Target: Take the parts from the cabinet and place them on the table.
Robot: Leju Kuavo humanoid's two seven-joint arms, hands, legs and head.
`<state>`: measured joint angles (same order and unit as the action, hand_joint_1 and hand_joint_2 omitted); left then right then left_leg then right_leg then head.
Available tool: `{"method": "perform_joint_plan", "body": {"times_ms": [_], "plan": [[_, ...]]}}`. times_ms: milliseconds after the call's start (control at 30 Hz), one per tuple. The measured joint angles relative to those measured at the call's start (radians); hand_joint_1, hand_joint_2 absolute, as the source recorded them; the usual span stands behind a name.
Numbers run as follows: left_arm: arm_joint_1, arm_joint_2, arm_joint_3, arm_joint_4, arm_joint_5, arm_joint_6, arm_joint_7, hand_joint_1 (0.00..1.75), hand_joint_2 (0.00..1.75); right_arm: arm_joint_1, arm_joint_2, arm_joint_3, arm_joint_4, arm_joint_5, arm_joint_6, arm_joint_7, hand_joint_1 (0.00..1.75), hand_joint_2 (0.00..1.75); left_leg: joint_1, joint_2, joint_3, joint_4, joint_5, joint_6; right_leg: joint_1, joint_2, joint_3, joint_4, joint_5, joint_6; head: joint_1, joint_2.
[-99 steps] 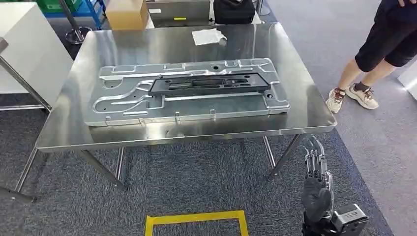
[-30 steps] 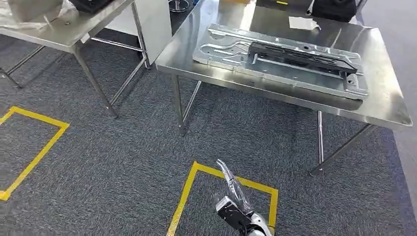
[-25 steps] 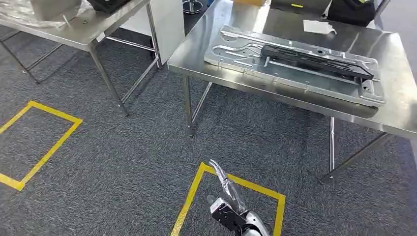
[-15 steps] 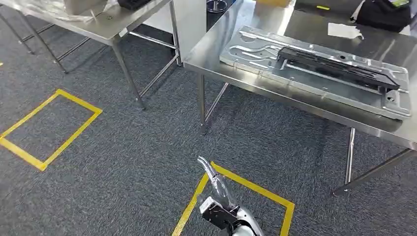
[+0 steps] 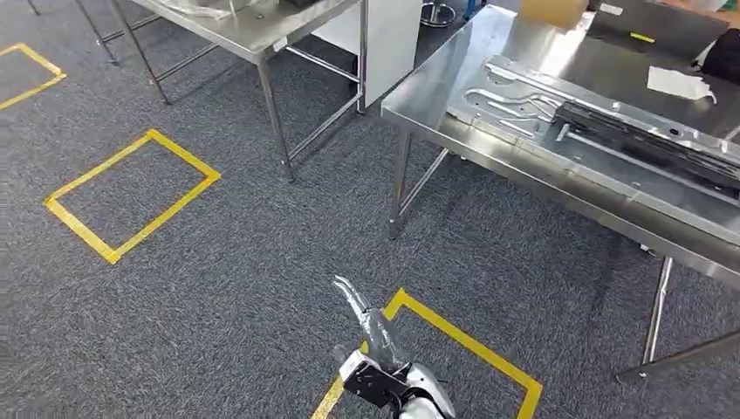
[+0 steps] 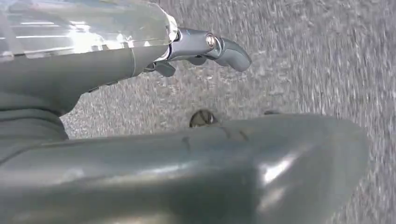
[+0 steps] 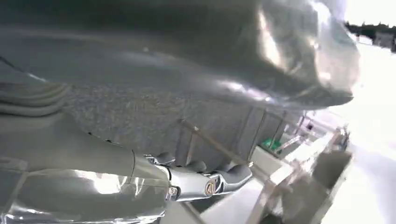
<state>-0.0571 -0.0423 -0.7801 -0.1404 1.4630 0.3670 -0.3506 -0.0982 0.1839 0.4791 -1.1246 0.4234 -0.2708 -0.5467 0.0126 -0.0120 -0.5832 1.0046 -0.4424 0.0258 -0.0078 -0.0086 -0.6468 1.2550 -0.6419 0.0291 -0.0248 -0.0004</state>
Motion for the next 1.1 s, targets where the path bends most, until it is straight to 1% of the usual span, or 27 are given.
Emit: {"method": "perform_joint_plan", "body": {"times_ms": [33, 67, 133, 167, 200, 233, 300, 333, 367, 400, 433, 500, 533, 567, 600, 667, 700, 733, 767, 833, 867, 900, 933, 967, 1033, 1067, 1100], "plan": [[0.000, 0.000, 0.000, 0.000, 0.000, 0.002, 0.000, 0.00, 0.00, 0.000, 0.000, 0.001, 0.003, 0.005, 0.003, 0.000, 0.00, 0.00, -0.001, -0.013, -0.003, 0.001, 0.002, 0.000, 0.000, 0.002, -0.029, 0.057, -0.012, 0.000, 0.000, 0.000], [0.001, -0.001, 0.000, 0.000, 0.000, 0.005, 0.000, 0.00, 0.00, 0.000, 0.000, 0.002, 0.004, 0.007, 0.008, 0.000, 0.00, 0.00, -0.001, -0.025, -0.003, 0.001, 0.003, -0.001, 0.000, 0.003, -0.032, 0.061, 0.002, -0.002, 0.000, 0.000], [0.001, -0.003, 0.000, 0.000, 0.001, 0.010, 0.000, 0.00, 0.00, -0.002, 0.002, 0.006, 0.005, 0.010, 0.017, 0.001, 0.00, 0.00, -0.001, -0.051, -0.003, 0.002, 0.005, -0.003, 0.000, 0.009, 0.018, -0.043, 0.077, -0.008, 0.000, 0.000], [0.000, -0.004, 0.001, 0.000, 0.002, 0.014, 0.000, 0.00, 0.00, -0.004, 0.005, 0.010, 0.005, 0.011, 0.019, 0.001, 0.00, 0.00, -0.001, -0.066, -0.002, 0.004, 0.006, -0.006, 0.000, 0.026, 0.068, -0.148, 0.130, -0.013, 0.000, 0.000], [0.000, -0.008, 0.001, 0.000, 0.002, 0.016, -0.001, 0.00, 0.00, -0.006, 0.005, 0.012, 0.005, 0.011, 0.019, 0.001, 0.00, 0.00, 0.001, -0.074, -0.004, 0.004, 0.008, -0.008, -0.001, 0.074, 0.100, -0.220, 0.150, -0.019, 0.000, 0.000], [-0.002, -0.009, 0.002, 0.000, 0.002, 0.019, -0.003, 0.00, 0.00, -0.008, 0.007, 0.014, 0.006, 0.011, 0.020, 0.001, 0.00, 0.00, -0.007, -0.086, -0.010, 0.010, 0.009, -0.015, -0.004, 0.087, 0.107, -0.244, 0.140, -0.021, 0.000, 0.000], [0.000, -0.013, 0.003, 0.000, 0.002, 0.026, -0.008, 0.00, 0.00, -0.009, 0.010, 0.016, 0.008, 0.011, 0.027, 0.000, 0.00, 0.00, 0.001, -0.103, -0.018, 0.005, 0.015, -0.030, 0.003, 0.071, 0.102, -0.238, 0.143, -0.024, 0.000, 0.000], [0.005, -0.015, 0.003, 0.000, 0.002, 0.029, -0.010, 0.00, 0.00, -0.011, 0.013, 0.017, 0.010, 0.011, 0.029, 0.000, 0.00, 0.00, 0.004, -0.112, -0.019, 0.000, 0.020, -0.037, 0.005, 0.062, 0.103, -0.240, 0.145, -0.030, 0.000, 0.000], [0.006, -0.015, 0.003, 0.000, 0.003, 0.030, -0.011, 0.00, 0.00, -0.013, 0.019, 0.017, 0.010, 0.011, 0.033, 0.000, 0.00, 0.00, -0.002, -0.121, -0.025, -0.002, 0.022, -0.046, -0.004, 0.052, 0.106, -0.252, 0.153, -0.039, 0.000, 0.000], [0.007, -0.015, 0.003, 0.000, 0.003, 0.031, -0.012, 0.00, 0.00, -0.018, 0.024, 0.018, 0.010, 0.011, 0.035, 0.000, 0.00, 0.00, 0.000, -0.076, -0.027, 0.017, 0.007, -0.043, -0.006, 0.035, 0.109, -0.260, 0.159, -0.047, 0.000, 0.000], [0.005, -0.016, 0.004, 0.000, 0.003, 0.031, -0.013, 0.00, 0.00, -0.020, 0.030, 0.019, 0.011, 0.011, 0.036, -0.001, 0.00, 0.00, -0.002, -0.034, -0.051, 0.066, -0.029, -0.044, -0.006, 0.025, 0.107, -0.261, 0.160, -0.054, -0.002, 0.000], [0.002, -0.017, 0.004, 0.000, 0.003, 0.031, -0.015, 0.00, 0.00, -0.019, 0.030, 0.019, 0.015, 0.011, 0.036, -0.001, 0.00, 0.00, 0.001, -0.003, -0.123, 0.225, -0.110, -0.053, -0.001, -0.005, 0.106, -0.260, 0.159, -0.055, -0.002, 0.000], [0.002, -0.018, 0.004, 0.000, 0.003, 0.031, -0.016, 0.00, 0.00, -0.019, 0.030, 0.019, 0.018, 0.011, 0.036, -0.001, 0.00, 0.00, 0.002, 0.002, -0.153, 0.293, -0.135, -0.057, 0.001, -0.019, 0.104, -0.260, 0.159, -0.056, -0.002, 0.000], [0.003, -0.018, 0.004, 0.000, 0.003, 0.032, -0.018, 0.00, 0.00, -0.020, 0.030, 0.019, 0.021, 0.012, 0.037, -0.001, 0.00, 0.00, 0.004, 0.005, -0.163, 0.319, -0.138, -0.059, 0.002, -0.030, 0.103, -0.259, 0.159, -0.056, -0.002, 0.000], [0.005, -0.019, 0.006, 0.000, 0.003, 0.035, -0.019, 0.00, 0.00, -0.021, 0.032, 0.019, 0.026, 0.015, 0.037, -0.002, 0.00, 0.00, 0.005, 0.007, -0.142, 0.292, -0.114, -0.060, 0.004, -0.047, 0.103, -0.259, 0.158, -0.055, -0.002, 0.000], [0.006, -0.019, 0.013, 0.000, 0.004, 0.035, -0.020, 0.00, 0.00, -0.026, 0.034, 0.020, 0.032, 0.019, 0.038, -0.003, 0.00, 0.00, 0.005, 0.022, -0.051, 0.134, -0.042, -0.057, 0.004, -0.068, 0.105, -0.257, 0.156, -0.052, -0.002, 0.000], [0.006, -0.019, 0.016, 0.000, 0.004, 0.035, -0.020, 0.00, 0.00, -0.030, 0.039, 0.021, 0.034, 0.022, 0.038, -0.003, 0.00, 0.00, 0.003, 0.056, 0.008, 0.037, -0.009, -0.053, 0.006, -0.076, 0.108, -0.255, 0.153, -0.048, -0.002, 0.000], [0.003, -0.020, 0.018, 0.000, 0.004, 0.032, -0.020, 0.00, 0.00, -0.034, 0.042, 0.021, 0.034, 0.024, 0.038, -0.003, 0.00, 0.00, -0.011, 0.089, 0.023, 0.000, -0.026, -0.046, 0.015, -0.084, 0.107, -0.252, 0.149, -0.042, -0.002, 0.000], [0.003, -0.021, 0.020, 0.000, 0.004, 0.030, -0.021, 0.00, 0.00, -0.039, 0.043, 0.022, 0.034, 0.025, 0.038, -0.004, 0.00, 0.00, -0.009, 0.072, 0.021, -0.002, -0.018, -0.035, 0.014, -0.092, 0.106, -0.251, 0.150, -0.037, -0.001, 0.000], [0.005, -0.022, 0.021, 0.000, 0.004, 0.026, -0.017, 0.00, 0.00, -0.043, 0.047, 0.024, 0.035, 0.026, 0.038, -0.004, 0.00, 0.00, -0.011, 0.054, 0.015, 0.000, -0.017, -0.029, 0.014, -0.107, 0.110, -0.252, 0.150, -0.030, -0.002, 0.000], [0.006, -0.022, 0.021, 0.000, 0.004, 0.021, -0.013, 0.00, 0.00, -0.044, 0.048, 0.024, 0.035, 0.026, 0.039, -0.004, 0.00, 0.00, -0.007, 0.041, 0.016, -0.005, -0.012, -0.022, 0.015, -0.117, 0.111, -0.252, 0.147, -0.024, -0.001, 0.000], [0.007, -0.023, 0.021, 0.000, 0.004, 0.013, -0.005, 0.00, 0.00, -0.046, 0.051, 0.024, 0.035, 0.026, 0.039, -0.004, 0.00, 0.00, -0.002, 0.033, 0.018, -0.010, -0.006, -0.015, 0.008, -0.089, 0.109, -0.239, 0.135, -0.014, -0.001, 0.000], [0.004, -0.023, 0.021, 0.000, 0.004, 0.006, -0.001, 0.00, 0.00, -0.046, 0.051, 0.024, 0.035, 0.026, 0.040, -0.005, 0.00, 0.00, -0.002, 0.025, 0.016, -0.010, -0.003, -0.009, 0.005, -0.040, 0.092, -0.199, 0.102, -0.011, -0.002, 0.000], [0.003, -0.023, 0.021, 0.000, 0.004, 0.004, 0.003, 0.00, 0.00, -0.045, 0.051, 0.024, 0.035, 0.026, 0.040, -0.005, 0.00, 0.00, -0.002, 0.017, 0.012, -0.010, -0.001, -0.006, 0.003, -0.014, 0.060, -0.130, 0.060, -0.010, -0.001, 0.000], [0.003, -0.023, 0.021, 0.000, 0.004, -0.002, 0.003, 0.00, 0.00, -0.039, 0.046, 0.024, 0.038, 0.024, 0.040, -0.005, 0.00, 0.00, -0.003, -0.007, 0.005, -0.009, 0.002, -0.002, 0.002, 0.003, -0.017, 0.026, -0.005, -0.007, -0.001, 0.000], [0.004, -0.023, 0.021, 0.000, 0.004, -0.003, 0.003, 0.00, 0.00, -0.038, 0.045, 0.024, 0.040, 0.022, 0.040, -0.006, 0.00, 0.00, -0.003, -0.020, 0.003, -0.009, 0.003, -0.002, 0.002, 0.005, -0.038, 0.065, -0.006, -0.007, -0.001, 0.000], [0.005, -0.023, 0.021, 0.000, 0.004, -0.004, 0.001, 0.00, 0.00, -0.038, 0.045, 0.024, 0.042, 0.021, 0.040, -0.009, 0.00, 0.00, -0.003, -0.033, 0.003, -0.008, 0.003, -0.003, 0.002, 0.005, -0.033, 0.049, 0.017, -0.008, -0.001, 0.000]]}}
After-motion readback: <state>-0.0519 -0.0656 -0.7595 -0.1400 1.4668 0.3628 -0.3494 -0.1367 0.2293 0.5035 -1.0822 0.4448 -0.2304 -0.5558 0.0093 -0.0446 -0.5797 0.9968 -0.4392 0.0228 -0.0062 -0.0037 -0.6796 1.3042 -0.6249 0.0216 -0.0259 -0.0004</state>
